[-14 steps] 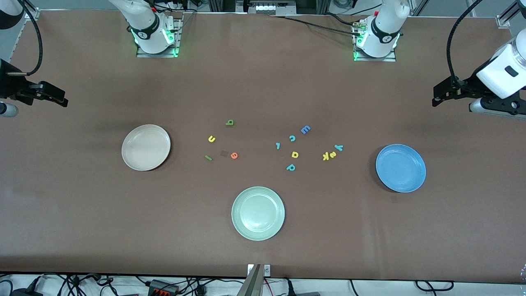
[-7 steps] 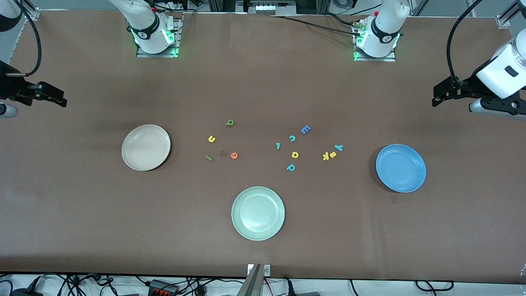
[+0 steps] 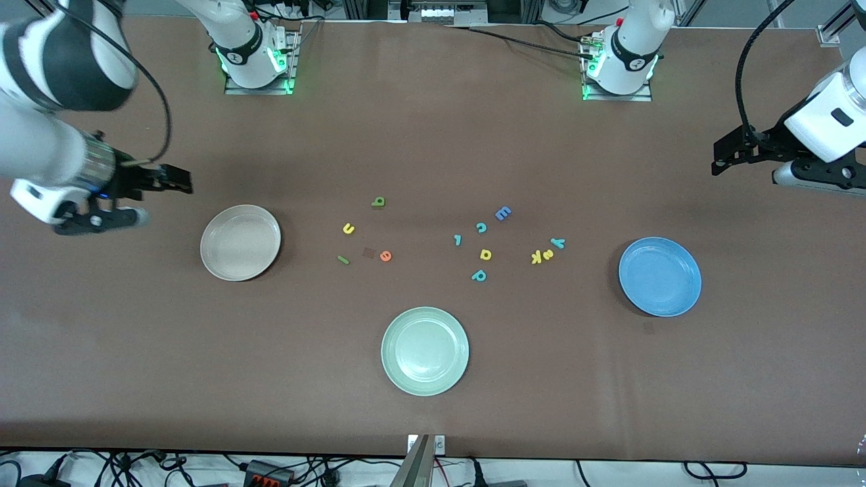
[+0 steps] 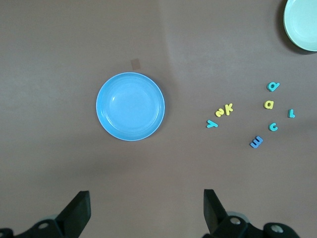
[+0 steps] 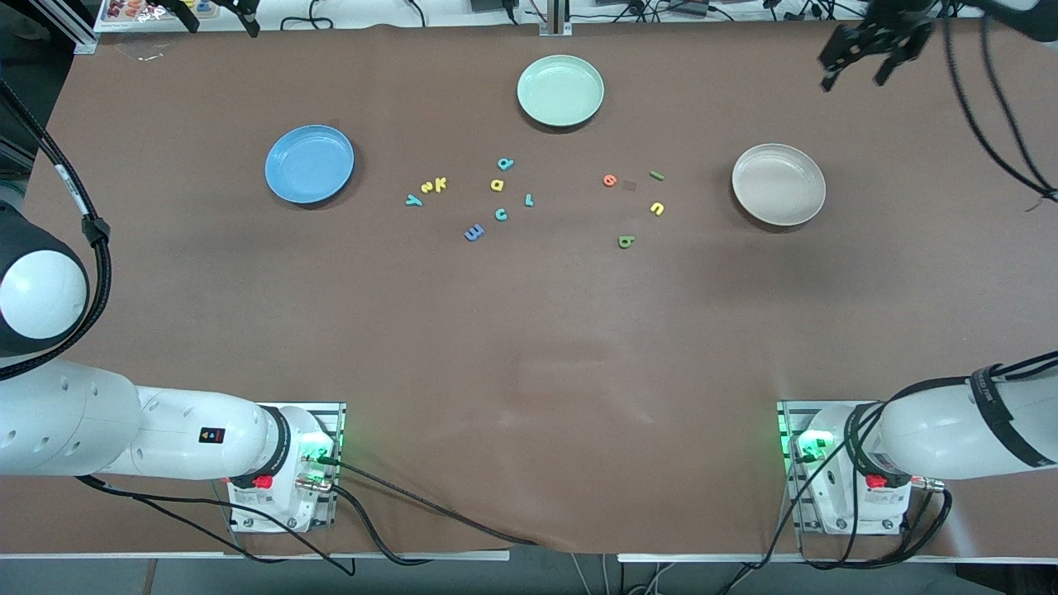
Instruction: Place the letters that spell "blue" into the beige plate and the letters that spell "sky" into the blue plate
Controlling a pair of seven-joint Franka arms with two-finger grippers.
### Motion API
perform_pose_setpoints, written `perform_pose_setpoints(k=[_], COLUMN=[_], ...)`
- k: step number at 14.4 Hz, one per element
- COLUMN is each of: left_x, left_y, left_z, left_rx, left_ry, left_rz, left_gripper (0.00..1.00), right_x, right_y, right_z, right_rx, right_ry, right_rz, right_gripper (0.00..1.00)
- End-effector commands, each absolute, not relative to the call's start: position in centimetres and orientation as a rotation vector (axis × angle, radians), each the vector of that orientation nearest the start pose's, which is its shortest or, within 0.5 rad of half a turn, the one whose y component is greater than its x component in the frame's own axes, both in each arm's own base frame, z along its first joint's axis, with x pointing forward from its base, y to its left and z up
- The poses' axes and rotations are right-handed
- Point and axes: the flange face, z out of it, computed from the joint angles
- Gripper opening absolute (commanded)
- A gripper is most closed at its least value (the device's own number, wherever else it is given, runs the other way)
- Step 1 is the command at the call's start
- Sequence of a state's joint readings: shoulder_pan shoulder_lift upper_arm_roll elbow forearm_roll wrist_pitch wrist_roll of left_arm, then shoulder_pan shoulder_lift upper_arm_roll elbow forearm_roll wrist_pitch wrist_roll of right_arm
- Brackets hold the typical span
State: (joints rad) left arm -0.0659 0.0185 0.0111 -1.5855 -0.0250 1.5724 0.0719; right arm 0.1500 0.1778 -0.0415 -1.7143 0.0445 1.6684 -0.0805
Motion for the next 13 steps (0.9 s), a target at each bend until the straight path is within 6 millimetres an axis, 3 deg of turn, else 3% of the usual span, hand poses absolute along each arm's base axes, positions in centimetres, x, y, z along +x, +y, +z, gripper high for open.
perform_pose_setpoints(k=[1, 3, 6, 9, 13], left_x=[56.1, 56.4, 56.9, 57.6, 58.7], left_y=[-3.5, -3.7, -4.2, -6.0, -7.7], left_z=[61.4, 60.9, 59.3, 54.8, 50.3], left_rx=[-3.165, -3.164, -3.165, -3.143, -3.116], left_ry=[0.226, 0.238, 0.252, 0.308, 0.359], left_rz=[0.053, 0.065, 0.114, 0.323, 0.448], left_gripper=[1.00, 1.00, 1.00, 1.00, 1.00], right_x=[59.0, 59.0, 58.9, 57.5, 54.8], right_y=[10.6, 13.4, 15.3, 18.0, 21.2], right_z=[44.1, 41.8, 38.6, 35.4, 31.2], right_rx=[-3.061, -3.059, -3.056, -3.037, -3.021], right_ry=[-0.356, -0.420, -0.464, -0.517, -0.616], right_rz=[0.351, 0.382, 0.404, 0.392, 0.371], right_gripper=[1.00, 1.00, 1.00, 1.00, 1.00])
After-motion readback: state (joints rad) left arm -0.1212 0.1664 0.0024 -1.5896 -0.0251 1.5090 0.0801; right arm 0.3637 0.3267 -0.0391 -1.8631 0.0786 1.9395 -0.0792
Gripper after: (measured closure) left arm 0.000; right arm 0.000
